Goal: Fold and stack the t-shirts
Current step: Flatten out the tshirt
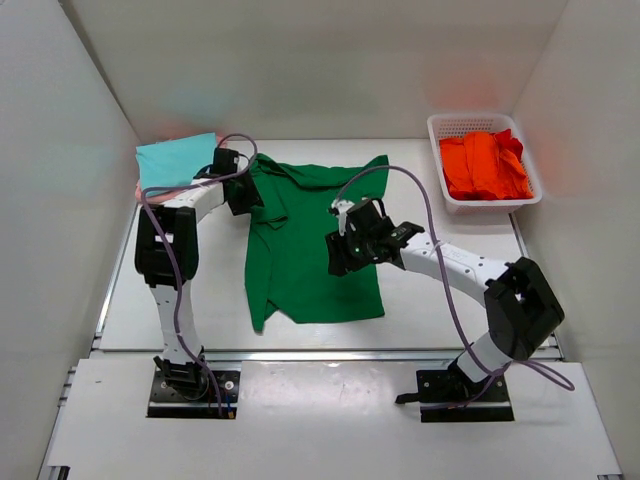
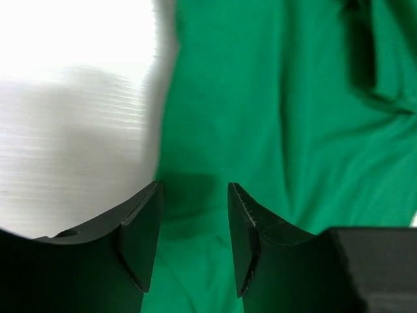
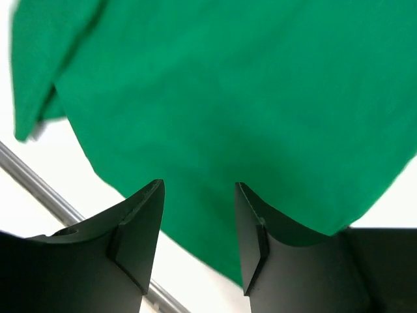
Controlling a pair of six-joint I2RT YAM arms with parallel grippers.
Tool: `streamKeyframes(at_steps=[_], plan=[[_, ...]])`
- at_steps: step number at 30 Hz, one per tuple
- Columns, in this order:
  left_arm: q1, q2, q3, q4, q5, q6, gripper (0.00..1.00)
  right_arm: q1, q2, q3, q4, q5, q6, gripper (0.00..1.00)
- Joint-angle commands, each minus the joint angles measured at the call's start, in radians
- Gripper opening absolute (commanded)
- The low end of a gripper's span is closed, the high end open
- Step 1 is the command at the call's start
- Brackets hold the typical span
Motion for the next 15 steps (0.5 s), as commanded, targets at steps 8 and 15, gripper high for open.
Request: streamKeyframes(at_steps=[8,15], plan=[[-0.003,0.042,0.072,-0.090,-0.080,0.119,0.54,-0.016,0.046,-0.147,0.001,-0.014,0.003,0.43],[-0.029,0.056,0.108,-0.107,-0.103,0.128,0.13,-0.058,0.109,-0.154,-0.064,0.029,-0.014,0.39]])
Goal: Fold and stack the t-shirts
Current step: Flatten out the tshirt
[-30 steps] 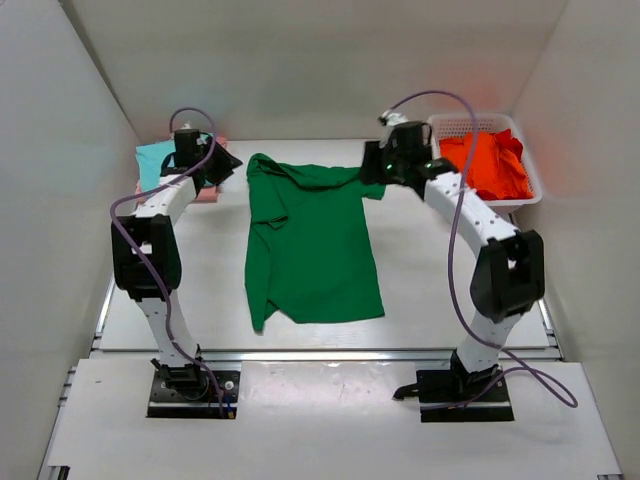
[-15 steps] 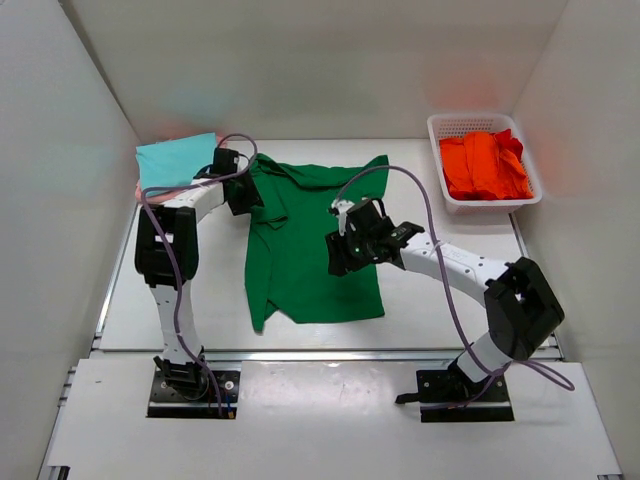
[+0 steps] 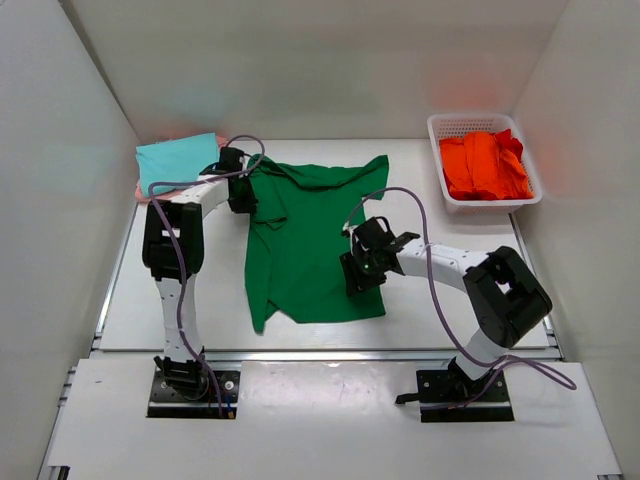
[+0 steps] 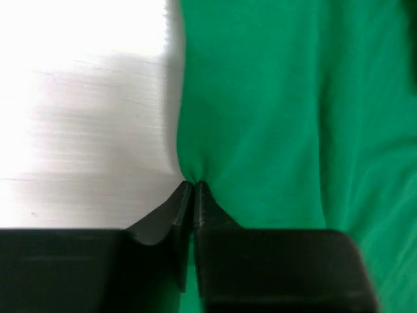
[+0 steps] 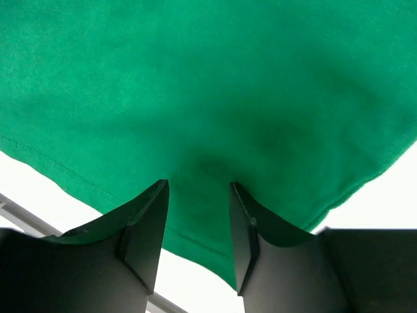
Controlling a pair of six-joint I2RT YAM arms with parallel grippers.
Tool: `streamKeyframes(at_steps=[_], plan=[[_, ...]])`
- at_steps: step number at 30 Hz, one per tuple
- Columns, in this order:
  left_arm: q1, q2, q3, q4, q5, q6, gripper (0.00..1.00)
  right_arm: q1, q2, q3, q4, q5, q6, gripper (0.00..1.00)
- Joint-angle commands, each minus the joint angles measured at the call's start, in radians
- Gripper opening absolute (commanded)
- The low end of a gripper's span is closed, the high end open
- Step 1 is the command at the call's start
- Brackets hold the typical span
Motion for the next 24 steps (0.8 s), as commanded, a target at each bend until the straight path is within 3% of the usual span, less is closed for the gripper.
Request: streamKeyframes(at_steps=[1,2,8,12,18,22,24], plan=[[-0.012,-0.043,0.019,-0.021,-0.025,0.016,0.06,-0.015,0.013,-0.009,-0.032,0.034,-0.009,0.39],[-0.007,-0.044,0.017,-0.020,-0.026,0.011,0.00,-0.013,0.014,-0.019,-0.027,0.037,-0.014,0.38],[0.025,-0.121,0.019,-0.066,-0.025,0.013,0.00,-0.084,0.037,0.003,-0.084,0.120,-0.014,0.30],[0.063,-0.236,-0.058,-0.106,-0.029,0.023,0.00,-0.205,0.115,0.089,-0.167,0.212,-0.055,0.27],[0.096,-0.486,-0.334,-0.118,-0.008,0.002,0.00,-0.335,0.261,0.297,-0.178,0.346,-0.130,0.25],[0.094,-0.632,-0.525,-0.103,-0.003,-0.018,0.02,-0.365,0.362,0.521,-0.210,0.373,-0.132,0.23],[0.080,-0.668,-0.589,-0.084,0.020,-0.023,0.12,-0.346,0.367,0.610,-0.237,0.369,-0.141,0.24]])
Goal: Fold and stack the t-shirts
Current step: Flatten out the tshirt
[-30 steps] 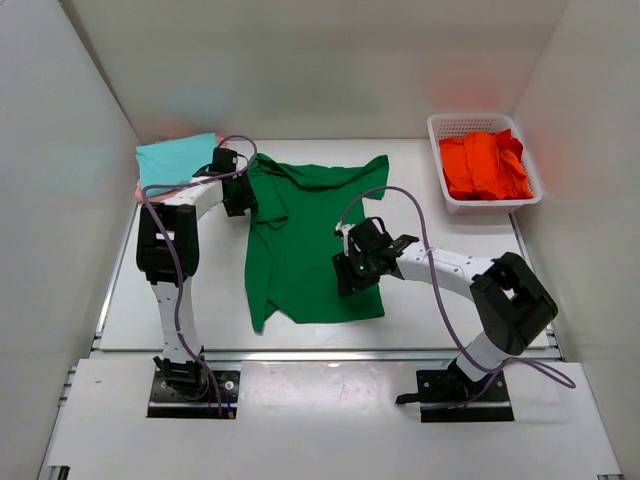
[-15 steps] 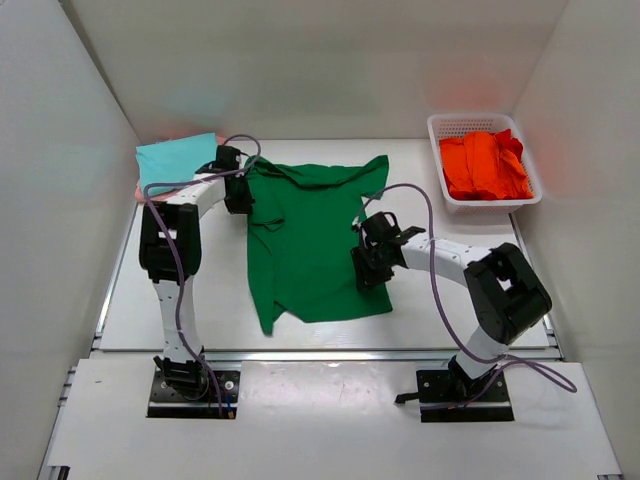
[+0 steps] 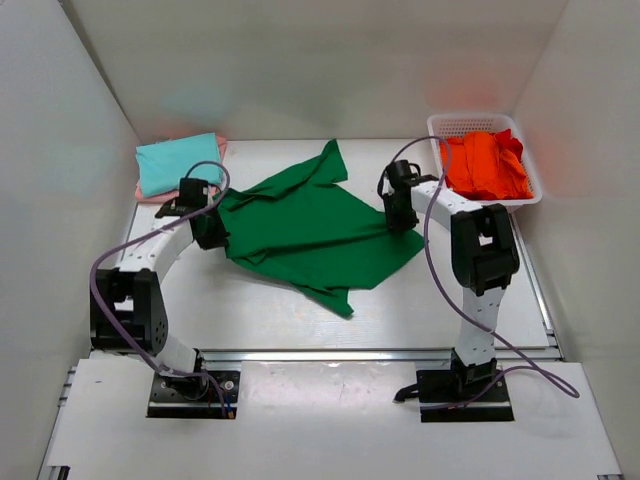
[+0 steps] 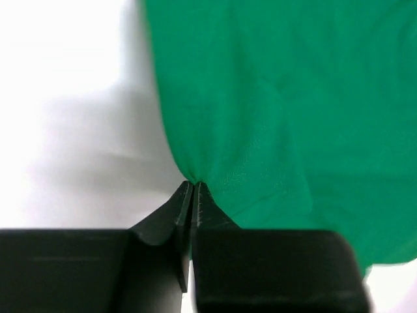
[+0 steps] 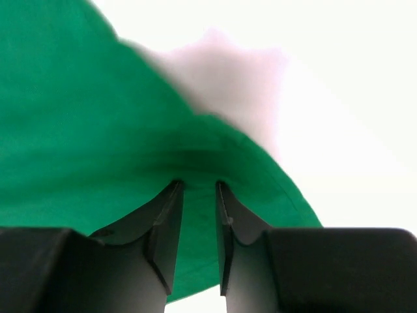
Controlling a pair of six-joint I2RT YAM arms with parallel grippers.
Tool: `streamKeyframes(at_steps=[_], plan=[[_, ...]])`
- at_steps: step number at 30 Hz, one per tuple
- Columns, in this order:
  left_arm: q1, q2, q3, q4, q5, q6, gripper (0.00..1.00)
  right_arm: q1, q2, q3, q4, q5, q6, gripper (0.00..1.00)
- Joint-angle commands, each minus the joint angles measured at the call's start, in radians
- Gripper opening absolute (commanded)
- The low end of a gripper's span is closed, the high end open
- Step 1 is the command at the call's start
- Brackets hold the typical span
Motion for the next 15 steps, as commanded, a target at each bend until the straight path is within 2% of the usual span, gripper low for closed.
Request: streamKeyframes(at_steps=[1,2,3,4,5,7,9,12,13,14,15], plan=[[-0.009,-0.071,-0.104,0.013,0.032,-0.021,0.15,0.034,0.000,0.125,-0.054,0.053,-0.036,0.25],[-0.015,-0.079,-0.132,0.023,0.035,-0.030,0.16,0.066,-0.019,0.139,-0.068,0.065,-0.042,0.28],[-0.006,-0.094,-0.142,0.030,0.032,-0.032,0.13,0.087,-0.030,0.130,-0.072,0.055,-0.039,0.28],[-0.012,-0.102,-0.161,0.036,0.033,-0.037,0.03,0.118,-0.068,0.121,-0.077,0.043,-0.038,0.29],[-0.007,-0.105,-0.170,0.036,0.035,-0.040,0.00,0.147,-0.107,0.084,-0.077,0.036,-0.018,0.31],[-0.007,-0.119,-0.178,0.039,0.041,-0.037,0.00,0.190,-0.186,0.000,-0.069,-0.034,0.026,0.33],[-0.004,-0.142,-0.179,0.024,0.044,-0.037,0.00,0.224,-0.307,-0.152,-0.040,-0.127,0.098,0.37],[-0.013,-0.165,-0.199,0.017,0.041,-0.040,0.00,0.261,-0.479,-0.360,0.012,-0.224,0.189,0.37],[-0.013,-0.177,-0.208,0.024,0.052,-0.047,0.02,0.269,-0.553,-0.446,0.048,-0.264,0.221,0.36],[-0.006,-0.185,-0.215,0.027,0.059,-0.052,0.11,0.278,-0.585,-0.479,0.096,-0.304,0.230,0.36],[-0.009,-0.191,-0.236,0.040,0.067,-0.061,0.14,0.281,-0.648,-0.549,0.136,-0.341,0.270,0.36]])
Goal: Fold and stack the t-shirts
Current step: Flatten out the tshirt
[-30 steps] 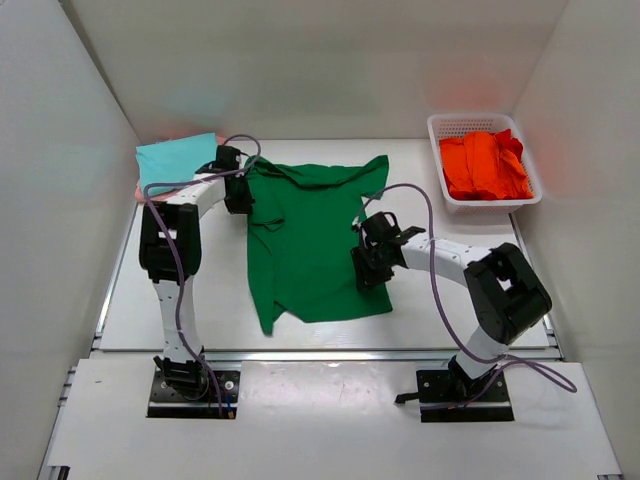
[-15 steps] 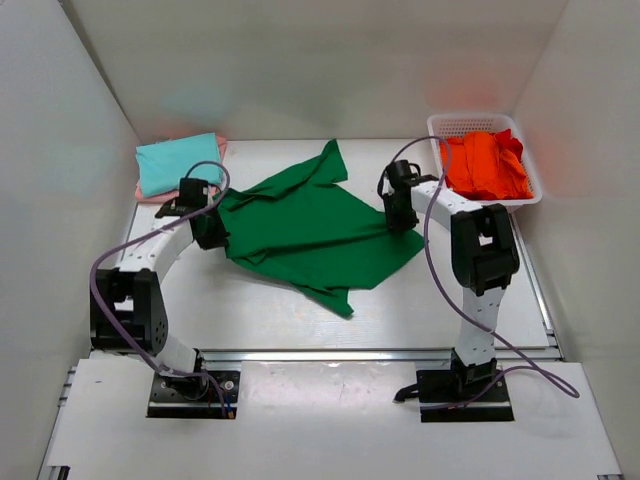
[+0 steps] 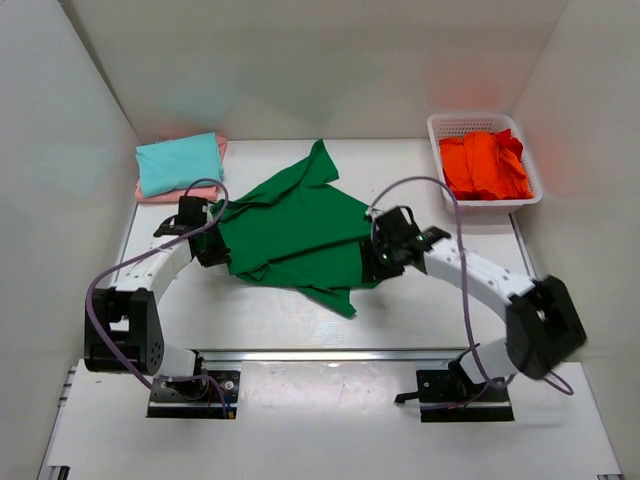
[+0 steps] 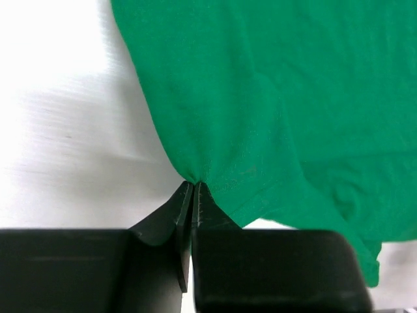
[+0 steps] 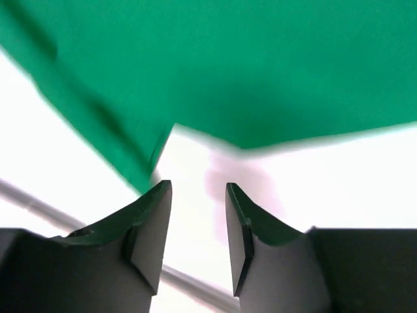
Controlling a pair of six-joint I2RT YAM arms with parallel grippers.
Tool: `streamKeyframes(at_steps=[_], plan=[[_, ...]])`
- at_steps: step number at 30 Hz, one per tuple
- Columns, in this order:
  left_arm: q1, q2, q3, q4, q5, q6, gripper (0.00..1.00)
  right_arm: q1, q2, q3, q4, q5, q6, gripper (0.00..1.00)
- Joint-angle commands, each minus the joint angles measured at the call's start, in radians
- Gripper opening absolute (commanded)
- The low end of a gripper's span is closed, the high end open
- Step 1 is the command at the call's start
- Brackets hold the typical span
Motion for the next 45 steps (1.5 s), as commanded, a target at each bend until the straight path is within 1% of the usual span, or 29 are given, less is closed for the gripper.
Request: streamKeyframes(at_steps=[1,4,5,6,7,10,14,16,18,21,22,23,25,26,29,30,32,33,34,35,36,37,38,39,40,41,42,43,45], plan=[[-0.002,-0.066,-0.045,0.030,0.045,-0.021,0.14,0.007,-0.178,-0.195,0.132,-0.156,0.152,0.38],[-0.002,-0.075,-0.066,0.046,0.055,-0.041,0.13,0.024,-0.241,-0.278,0.186,-0.207,0.169,0.41],[-0.002,-0.076,-0.072,0.047,0.056,-0.042,0.08,0.035,-0.240,-0.289,0.201,-0.222,0.169,0.42],[-0.002,-0.081,-0.075,0.047,0.061,-0.041,0.07,0.050,-0.249,-0.304,0.212,-0.227,0.171,0.43],[-0.005,-0.084,-0.083,0.046,0.055,-0.038,0.07,0.041,-0.250,-0.335,0.268,-0.250,0.175,0.44],[0.003,-0.085,-0.083,0.049,0.059,-0.039,0.07,0.052,-0.238,-0.385,0.376,-0.288,0.189,0.47],[-0.006,-0.087,-0.084,0.035,0.052,-0.036,0.04,0.052,-0.178,-0.396,0.440,-0.313,0.200,0.48],[0.003,-0.090,-0.088,0.041,0.061,-0.039,0.06,0.056,-0.149,-0.395,0.474,-0.337,0.201,0.47],[0.001,-0.090,-0.086,0.037,0.052,-0.034,0.10,0.069,-0.110,-0.372,0.479,-0.344,0.203,0.48],[0.001,-0.096,-0.095,0.040,0.053,-0.041,0.12,0.089,-0.056,-0.364,0.476,-0.360,0.191,0.48],[0.001,-0.098,-0.095,0.040,0.053,-0.041,0.15,0.093,-0.046,-0.367,0.482,-0.359,0.192,0.47],[0.004,-0.096,-0.097,0.043,0.056,-0.042,0.16,0.106,-0.030,-0.360,0.477,-0.357,0.191,0.40],[0.005,-0.096,-0.100,0.040,0.064,-0.042,0.19,0.116,-0.016,-0.347,0.467,-0.364,0.183,0.11],[0.000,-0.095,-0.094,0.041,0.065,-0.041,0.19,0.115,-0.023,-0.346,0.463,-0.362,0.188,0.00],[-0.002,-0.099,-0.100,0.046,0.073,-0.038,0.28,0.098,-0.055,-0.364,0.476,-0.351,0.200,0.00],[0.000,-0.098,-0.101,0.050,0.072,-0.039,0.29,0.101,-0.065,-0.369,0.467,-0.345,0.192,0.00],[0.001,-0.096,-0.103,0.054,0.073,-0.039,0.29,0.092,-0.069,-0.366,0.459,-0.342,0.183,0.00],[0.003,-0.098,-0.101,0.052,0.073,-0.038,0.24,0.095,-0.065,-0.367,0.454,-0.344,0.181,0.00],[0.001,-0.093,-0.104,0.054,0.076,-0.038,0.09,0.099,-0.065,-0.367,0.454,-0.348,0.177,0.00],[0.004,-0.099,-0.103,0.054,0.079,-0.039,0.04,0.095,-0.062,-0.367,0.450,-0.348,0.175,0.01],[0.001,-0.096,-0.103,0.057,0.079,-0.035,0.04,0.096,-0.059,-0.369,0.451,-0.341,0.181,0.00],[0.004,-0.096,-0.107,0.054,0.078,-0.033,0.09,0.098,-0.054,-0.370,0.448,-0.347,0.175,0.00],[0.001,-0.096,-0.095,0.049,0.081,-0.041,0.23,0.099,-0.056,-0.366,0.453,-0.347,0.178,0.00],[0.001,-0.099,-0.088,0.046,0.087,-0.041,0.29,0.103,-0.053,-0.370,0.456,-0.347,0.180,0.00],[0.000,-0.099,-0.086,0.041,0.091,-0.041,0.30,0.106,-0.056,-0.372,0.457,-0.347,0.180,0.00],[0.000,-0.101,-0.077,0.038,0.091,-0.041,0.24,0.104,-0.048,-0.370,0.457,-0.347,0.180,0.00],[-0.002,-0.096,-0.068,0.034,0.093,-0.039,0.14,0.103,-0.054,-0.381,0.466,-0.342,0.181,0.01],[-0.005,-0.098,-0.062,0.028,0.095,-0.042,0.00,0.101,-0.054,-0.378,0.467,-0.342,0.185,0.00],[-0.002,-0.104,-0.043,0.017,0.096,-0.045,0.00,0.098,-0.053,-0.370,0.448,-0.330,0.186,0.01]])
